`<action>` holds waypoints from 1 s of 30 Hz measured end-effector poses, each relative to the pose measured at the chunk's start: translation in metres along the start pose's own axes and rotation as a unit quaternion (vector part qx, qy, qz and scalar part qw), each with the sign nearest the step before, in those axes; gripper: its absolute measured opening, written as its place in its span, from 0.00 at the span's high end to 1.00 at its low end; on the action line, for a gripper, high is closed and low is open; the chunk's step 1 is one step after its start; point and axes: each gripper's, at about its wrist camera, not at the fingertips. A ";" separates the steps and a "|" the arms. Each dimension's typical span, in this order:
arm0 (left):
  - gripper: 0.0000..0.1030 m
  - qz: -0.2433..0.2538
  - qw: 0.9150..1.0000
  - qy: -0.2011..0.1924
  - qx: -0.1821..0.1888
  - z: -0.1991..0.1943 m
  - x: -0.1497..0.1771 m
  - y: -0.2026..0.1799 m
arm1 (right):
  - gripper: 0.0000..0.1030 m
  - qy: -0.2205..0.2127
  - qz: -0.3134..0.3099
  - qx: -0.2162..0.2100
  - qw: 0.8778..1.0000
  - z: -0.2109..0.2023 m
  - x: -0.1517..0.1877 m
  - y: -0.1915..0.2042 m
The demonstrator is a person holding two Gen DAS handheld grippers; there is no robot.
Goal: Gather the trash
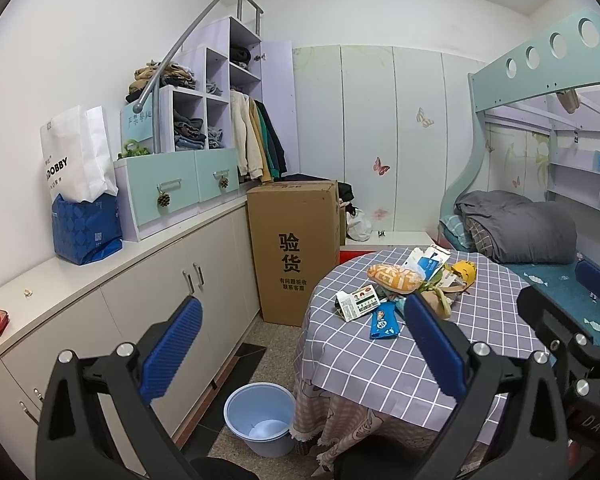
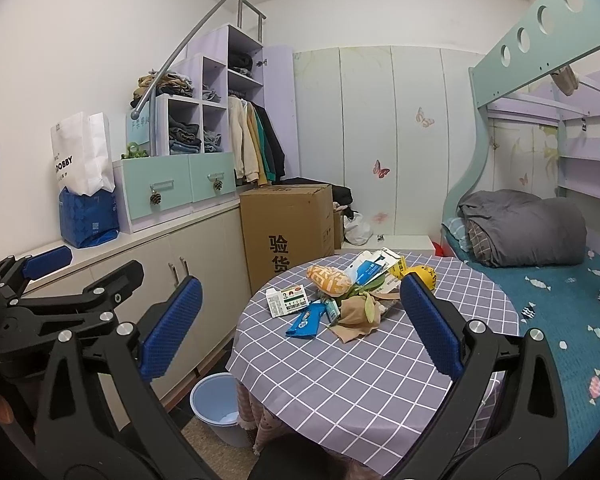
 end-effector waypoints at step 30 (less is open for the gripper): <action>0.04 0.003 1.000 0.000 -0.001 -0.001 0.002 0.000 | 0.06 0.006 0.005 -0.003 1.000 0.004 0.010 0.005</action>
Point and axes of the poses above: each gripper's, at about its wrist camera, not at the fingertips, and z roughly the way its jaws point, y to its left, x to its underside, and after that the axes turned 15 degrees about -x, right-handed
